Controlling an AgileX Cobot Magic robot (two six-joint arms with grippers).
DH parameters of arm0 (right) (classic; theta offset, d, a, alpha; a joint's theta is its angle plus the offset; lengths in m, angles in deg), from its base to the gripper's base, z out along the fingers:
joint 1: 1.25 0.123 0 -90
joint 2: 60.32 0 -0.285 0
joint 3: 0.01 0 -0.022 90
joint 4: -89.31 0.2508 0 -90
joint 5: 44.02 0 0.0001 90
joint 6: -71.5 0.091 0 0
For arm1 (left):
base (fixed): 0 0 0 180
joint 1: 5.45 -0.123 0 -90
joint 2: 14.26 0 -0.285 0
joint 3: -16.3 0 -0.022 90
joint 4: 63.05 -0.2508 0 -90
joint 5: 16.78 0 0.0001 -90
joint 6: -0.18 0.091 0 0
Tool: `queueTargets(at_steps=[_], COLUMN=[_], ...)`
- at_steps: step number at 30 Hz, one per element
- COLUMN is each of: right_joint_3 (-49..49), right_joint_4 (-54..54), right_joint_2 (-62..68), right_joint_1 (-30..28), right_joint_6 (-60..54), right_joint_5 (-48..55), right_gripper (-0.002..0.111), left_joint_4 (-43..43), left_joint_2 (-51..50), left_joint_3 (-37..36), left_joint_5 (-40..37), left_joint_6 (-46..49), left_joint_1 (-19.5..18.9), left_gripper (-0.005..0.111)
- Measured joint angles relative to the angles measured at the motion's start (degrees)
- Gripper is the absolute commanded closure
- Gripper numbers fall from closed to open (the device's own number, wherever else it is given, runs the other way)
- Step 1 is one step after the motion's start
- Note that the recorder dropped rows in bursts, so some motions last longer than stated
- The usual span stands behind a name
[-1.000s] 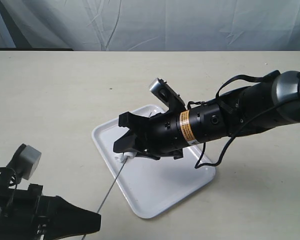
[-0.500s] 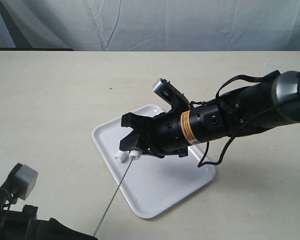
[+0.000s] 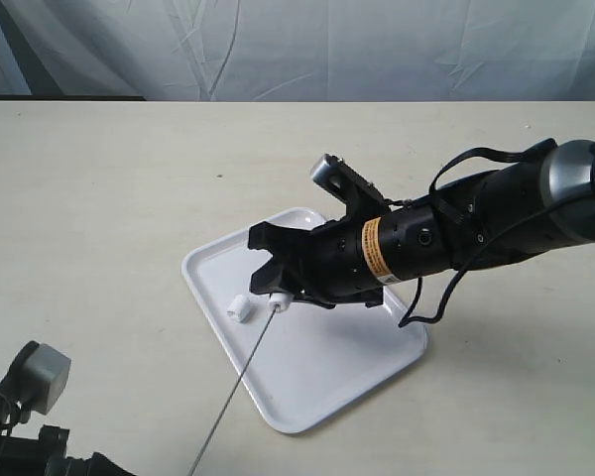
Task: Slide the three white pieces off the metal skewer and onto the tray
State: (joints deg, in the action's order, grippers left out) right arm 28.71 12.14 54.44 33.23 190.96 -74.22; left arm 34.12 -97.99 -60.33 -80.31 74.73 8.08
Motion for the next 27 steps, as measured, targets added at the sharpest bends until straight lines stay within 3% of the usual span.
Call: queueTargets(at_steps=[16, 23, 27], right_joint_3=[-2.8, -6.8, -8.0], right_joint_4=[-2.3, -5.4, -10.0], right_joint_2=[0.0, 0.0, 0.0], right_joint_1=[-2.2, -2.2, -2.2], right_joint_6=[-1.8, -1.9, 0.1], right_joint_5=[8.7, 10.2, 8.9], right_gripper=[0.083, 0.082, 0.061], left_joint_4=[-4.1, -2.6, 1.7], left_joint_2=[0.0, 0.0, 0.0], left_joint_3=[-0.3, -0.3, -0.3], left_joint_5=[-4.2, -0.5, 5.9], left_joint_6=[0.5, 0.0, 0.1], left_joint_1=[0.0, 0.0, 0.0], left_gripper=[0.107, 0.107, 0.107])
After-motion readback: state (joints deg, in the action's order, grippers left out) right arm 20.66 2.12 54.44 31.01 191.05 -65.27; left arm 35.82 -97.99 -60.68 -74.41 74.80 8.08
